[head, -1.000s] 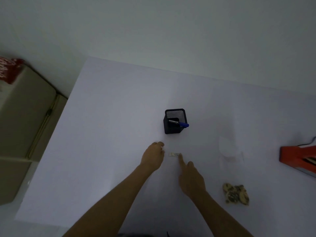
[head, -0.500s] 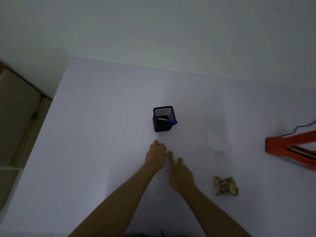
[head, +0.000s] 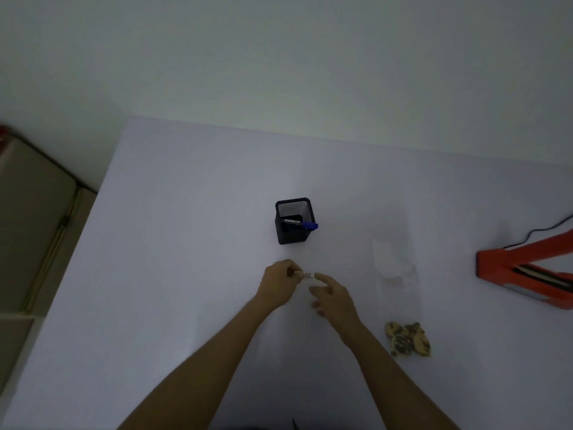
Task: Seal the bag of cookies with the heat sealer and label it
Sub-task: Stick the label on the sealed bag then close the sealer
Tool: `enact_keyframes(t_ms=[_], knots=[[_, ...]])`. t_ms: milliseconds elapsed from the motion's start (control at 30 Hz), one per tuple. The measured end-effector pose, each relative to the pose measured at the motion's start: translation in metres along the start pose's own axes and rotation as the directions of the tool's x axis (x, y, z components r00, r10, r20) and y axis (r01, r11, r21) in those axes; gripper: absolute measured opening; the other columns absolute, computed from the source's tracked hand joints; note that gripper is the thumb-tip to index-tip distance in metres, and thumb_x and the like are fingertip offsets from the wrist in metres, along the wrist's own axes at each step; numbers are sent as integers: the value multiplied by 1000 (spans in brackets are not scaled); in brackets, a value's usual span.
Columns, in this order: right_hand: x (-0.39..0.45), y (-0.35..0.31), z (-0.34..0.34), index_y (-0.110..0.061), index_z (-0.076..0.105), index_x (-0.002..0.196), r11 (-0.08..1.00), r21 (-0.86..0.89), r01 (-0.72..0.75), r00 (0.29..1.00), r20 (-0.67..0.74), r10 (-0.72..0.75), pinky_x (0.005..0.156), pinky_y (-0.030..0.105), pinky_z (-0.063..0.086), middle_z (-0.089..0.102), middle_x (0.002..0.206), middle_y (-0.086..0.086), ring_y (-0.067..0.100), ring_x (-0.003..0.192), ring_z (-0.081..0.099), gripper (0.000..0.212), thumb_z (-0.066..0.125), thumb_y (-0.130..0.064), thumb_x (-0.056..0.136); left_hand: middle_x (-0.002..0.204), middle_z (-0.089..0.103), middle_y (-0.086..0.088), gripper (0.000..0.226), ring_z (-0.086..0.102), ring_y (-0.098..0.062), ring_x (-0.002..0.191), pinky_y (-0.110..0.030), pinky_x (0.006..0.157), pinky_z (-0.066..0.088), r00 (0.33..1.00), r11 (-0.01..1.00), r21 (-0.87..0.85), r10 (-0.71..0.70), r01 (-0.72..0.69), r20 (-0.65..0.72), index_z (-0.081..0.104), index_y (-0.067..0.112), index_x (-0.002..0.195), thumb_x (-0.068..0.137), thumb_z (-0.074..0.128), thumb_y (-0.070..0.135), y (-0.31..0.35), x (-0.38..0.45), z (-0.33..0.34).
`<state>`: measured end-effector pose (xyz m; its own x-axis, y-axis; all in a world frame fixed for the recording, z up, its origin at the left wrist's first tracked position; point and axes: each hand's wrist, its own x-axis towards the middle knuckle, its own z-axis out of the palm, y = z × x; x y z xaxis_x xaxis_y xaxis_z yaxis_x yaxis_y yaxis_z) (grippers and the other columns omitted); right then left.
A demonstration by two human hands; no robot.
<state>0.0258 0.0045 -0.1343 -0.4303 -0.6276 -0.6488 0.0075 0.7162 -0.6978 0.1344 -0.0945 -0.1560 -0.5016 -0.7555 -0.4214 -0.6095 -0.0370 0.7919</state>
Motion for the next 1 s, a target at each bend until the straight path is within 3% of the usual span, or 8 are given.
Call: enact_keyframes(t_ms=[200,267,333,400,500,667,833,1000], knots=[[-19,-36,-4,-17,72,95,962,257,98,995,-18,-97,78,30,59,74,90,4,20,84,71,10,64,-19,90,85,67,1,13,60,-4,71,-11,65,45,995,994,-60,96,-94,34,65,14,95,93,57,24,18,-26,-28],[-24,-44,-2,-16,73,91,954,279,110,994,-48,-100,77,29,59,75,86,5,21,82,71,9,65,-17,90,91,62,5,12,55,-1,75,-9,67,42,982,987,5,163,-163,-95,63,15,99,91,61,23,24,-35,-32],[-29,-52,0,-15,73,89,945,309,112,993,-71,-95,77,29,59,74,84,6,20,80,71,8,66,-15,89,103,53,6,20,48,-2,89,-6,74,38,900,952,135,306,-277,-311,61,16,107,88,66,18,28,-45,-32],[-36,-61,3,-16,73,88,935,332,123,992,-79,-102,76,30,59,74,83,6,20,80,71,6,67,-17,87,105,56,1,20,47,-7,96,-7,79,37,803,887,264,456,-378,-383,64,14,106,86,67,15,32,-55,-31],[-46,-72,6,-17,74,88,921,363,140,990,-57,-128,74,28,58,75,85,6,20,82,71,7,67,-20,88,99,66,-3,16,56,-14,93,-17,80,46,724,803,351,590,-481,-357,68,12,102,87,66,16,33,-65,-32],[-60,-82,-2,-8,73,103,875,479,72,988,83,-127,77,31,57,75,96,10,22,90,72,17,61,-13,91,92,72,-6,25,62,-13,87,-16,88,39,695,780,373,621,-502,-363,72,9,100,84,59,25,30,-68,-46],[-69,-85,-5,-12,72,104,889,444,110,983,84,-164,74,27,57,75,96,8,21,91,72,16,63,-16,91,80,73,-13,27,70,-25,67,-27,66,56,688,718,452,675,-529,-268,73,2,91,67,68,13,34,-70,-54],[-67,-92,-7,-17,72,98,896,424,131,982,70,-176,72,23,56,76,95,5,18,89,71,12,63,-17,91,80,73,-13,26,70,-25,67,-24,63,54,663,704,461,693,-539,-283,72,1,91,67,68,10,43,-67,-60]])
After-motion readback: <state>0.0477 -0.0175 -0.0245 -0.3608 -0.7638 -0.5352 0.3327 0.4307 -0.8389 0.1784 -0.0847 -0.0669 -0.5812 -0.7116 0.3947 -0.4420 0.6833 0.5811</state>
